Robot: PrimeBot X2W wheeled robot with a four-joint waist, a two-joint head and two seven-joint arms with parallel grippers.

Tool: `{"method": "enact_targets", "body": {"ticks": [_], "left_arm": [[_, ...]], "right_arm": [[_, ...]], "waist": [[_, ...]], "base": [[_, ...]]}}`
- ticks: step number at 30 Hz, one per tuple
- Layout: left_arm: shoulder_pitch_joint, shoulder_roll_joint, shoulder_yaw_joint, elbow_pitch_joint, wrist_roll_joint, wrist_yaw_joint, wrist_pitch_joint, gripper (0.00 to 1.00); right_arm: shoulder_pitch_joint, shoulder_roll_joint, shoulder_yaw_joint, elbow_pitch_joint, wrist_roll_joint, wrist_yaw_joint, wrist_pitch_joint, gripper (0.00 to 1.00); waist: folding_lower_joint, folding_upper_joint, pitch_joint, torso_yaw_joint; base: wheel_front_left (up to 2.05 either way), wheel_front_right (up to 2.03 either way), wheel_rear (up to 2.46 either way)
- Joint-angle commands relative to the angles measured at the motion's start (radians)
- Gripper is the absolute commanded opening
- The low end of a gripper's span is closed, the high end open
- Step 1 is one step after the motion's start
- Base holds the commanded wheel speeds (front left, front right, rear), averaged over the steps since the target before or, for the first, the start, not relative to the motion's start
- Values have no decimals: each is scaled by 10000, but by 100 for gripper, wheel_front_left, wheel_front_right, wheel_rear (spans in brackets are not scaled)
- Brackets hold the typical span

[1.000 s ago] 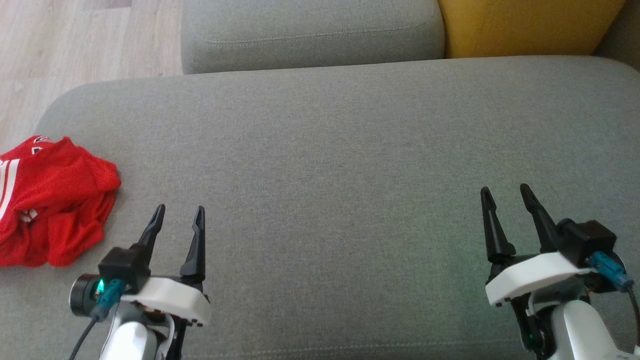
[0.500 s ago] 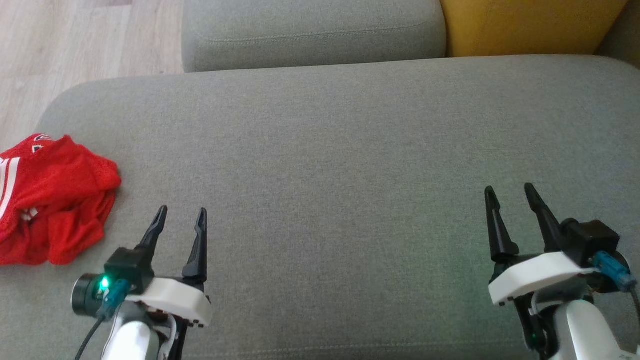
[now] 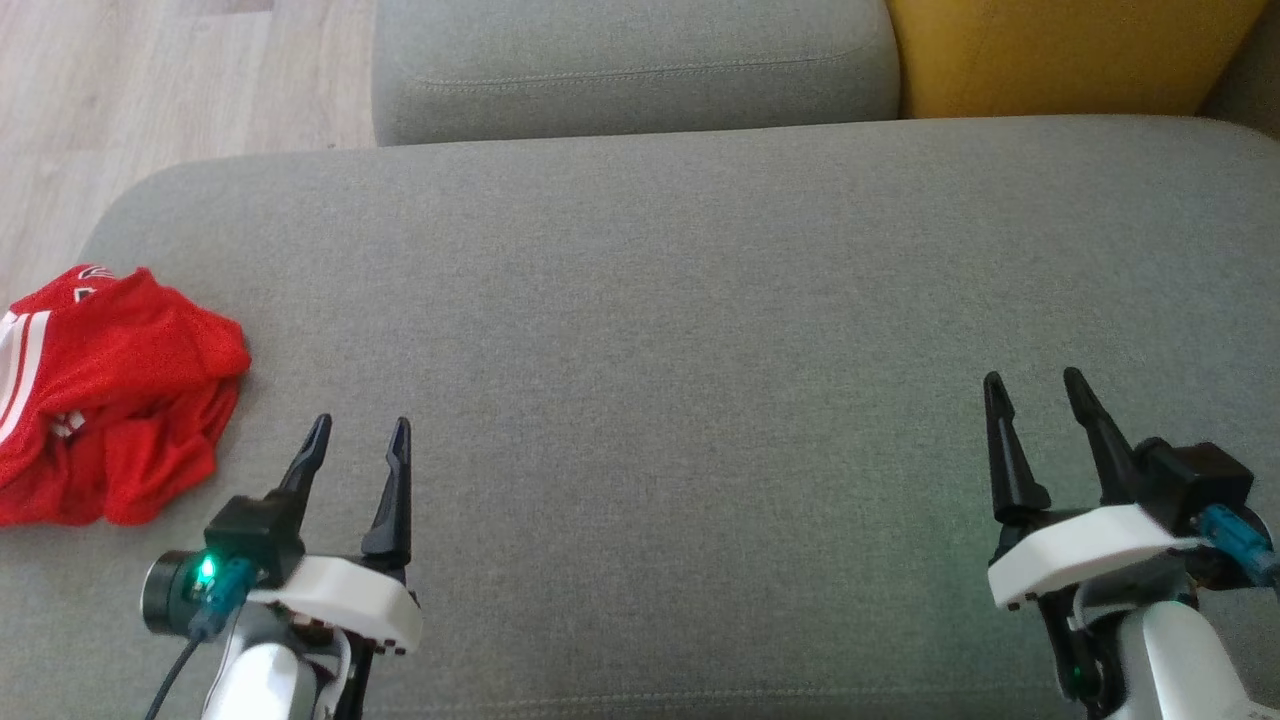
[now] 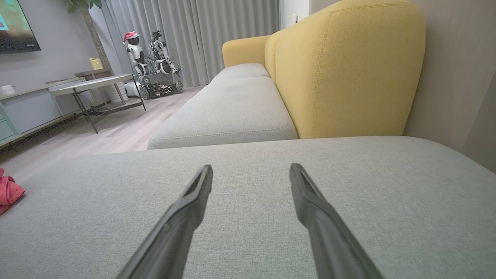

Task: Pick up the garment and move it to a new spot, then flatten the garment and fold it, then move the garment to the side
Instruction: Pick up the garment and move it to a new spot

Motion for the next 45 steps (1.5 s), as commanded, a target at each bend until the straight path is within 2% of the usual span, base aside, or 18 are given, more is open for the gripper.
{"method": "enact_targets", "body": {"ticks": [1,6,10,23,28,33,45], "left_arm": [[-656,116,372,-262,-69,-4,-122,100],[-684,114,385,-255,-50,28,-122,100],[-765,101,407,-265,-42,64,-122,100],[-833,264,617,-390,-15,104,-122,100],[-712,388,807,-461,-21,160,-122,100],[-644,421,852,-445,-32,124,-122,100],[-681,329,906,-490,-54,127,-122,100]], "right_arm": [[-347,-27,177,-327,-29,-7,-54,100],[-251,-26,17,-394,-70,-7,-7,100],[-232,-26,-2,-540,-175,-7,105,100],[-199,-26,505,-1022,-311,-7,473,100],[-239,-26,723,-1023,-354,-7,522,100],[-259,-26,763,-979,-338,-7,521,100],[-276,-26,720,-854,-292,-7,492,100]], "waist": [[0,0,-3,17],[0,0,-20,191],[0,0,-34,615],[0,0,28,3119],[0,0,13,3760],[0,0,-29,4085],[0,0,-20,4167]], "base": [[0,0,0],[0,0,0],[0,0,0],[0,0,0],[0,0,0],[0,0,0],[0,0,0]]}}
